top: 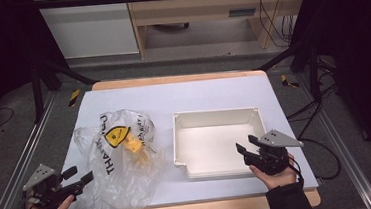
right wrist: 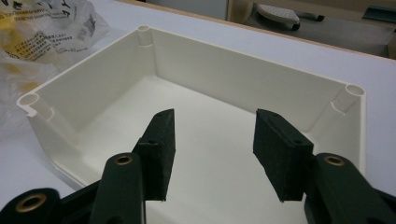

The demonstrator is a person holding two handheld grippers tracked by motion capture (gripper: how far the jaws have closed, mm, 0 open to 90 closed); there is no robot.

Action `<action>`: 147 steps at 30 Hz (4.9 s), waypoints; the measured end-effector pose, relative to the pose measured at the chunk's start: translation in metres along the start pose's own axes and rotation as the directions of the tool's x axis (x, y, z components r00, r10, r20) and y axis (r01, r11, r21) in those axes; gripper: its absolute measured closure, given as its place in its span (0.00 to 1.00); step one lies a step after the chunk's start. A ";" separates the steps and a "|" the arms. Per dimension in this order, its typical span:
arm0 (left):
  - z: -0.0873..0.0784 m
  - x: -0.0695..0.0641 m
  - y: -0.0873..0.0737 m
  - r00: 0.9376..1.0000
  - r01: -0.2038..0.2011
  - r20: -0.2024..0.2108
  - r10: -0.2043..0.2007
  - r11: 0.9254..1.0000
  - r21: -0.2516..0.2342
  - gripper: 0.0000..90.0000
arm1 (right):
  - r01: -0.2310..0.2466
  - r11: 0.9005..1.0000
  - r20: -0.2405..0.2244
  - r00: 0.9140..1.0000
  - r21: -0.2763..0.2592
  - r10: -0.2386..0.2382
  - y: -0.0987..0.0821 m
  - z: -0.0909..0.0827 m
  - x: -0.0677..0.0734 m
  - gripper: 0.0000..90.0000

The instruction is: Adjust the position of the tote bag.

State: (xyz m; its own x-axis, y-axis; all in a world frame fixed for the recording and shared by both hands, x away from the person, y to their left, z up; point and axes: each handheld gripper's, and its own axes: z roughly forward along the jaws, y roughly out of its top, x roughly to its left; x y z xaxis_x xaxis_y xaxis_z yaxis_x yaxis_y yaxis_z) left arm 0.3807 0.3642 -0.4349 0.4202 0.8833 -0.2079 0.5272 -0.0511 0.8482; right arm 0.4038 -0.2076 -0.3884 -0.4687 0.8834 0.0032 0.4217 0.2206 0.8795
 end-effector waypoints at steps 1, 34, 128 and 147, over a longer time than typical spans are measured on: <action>0.001 -0.002 -0.001 1.000 -0.003 0.013 0.003 1.000 0.014 0.23 | 0.002 1.000 0.001 1.000 0.001 -0.002 0.000 0.000 0.000 0.54; -0.005 -0.039 0.035 0.984 -0.115 0.128 0.124 0.991 -0.071 1.00 | 0.042 0.999 -0.069 0.997 -0.025 -0.044 0.005 0.015 0.027 0.55; 0.028 0.006 0.049 0.994 -0.095 -0.052 0.094 0.995 -0.006 0.99 | 0.168 0.985 -0.234 0.959 0.027 -0.157 0.011 0.134 0.193 1.00; 0.024 0.011 0.026 0.989 -0.143 -0.043 0.144 0.989 0.028 0.96 | 0.151 0.980 -0.193 0.973 0.132 -0.124 -0.013 0.160 0.208 0.95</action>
State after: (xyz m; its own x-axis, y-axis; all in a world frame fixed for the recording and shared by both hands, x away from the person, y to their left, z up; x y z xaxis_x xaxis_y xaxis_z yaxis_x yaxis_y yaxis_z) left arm 0.4173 0.3613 -0.4267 0.4593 0.8861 -0.0621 0.4823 -0.1900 0.8552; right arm 0.4251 0.0399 -0.4754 -0.6585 0.7525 -0.0141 0.4448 0.4042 0.7992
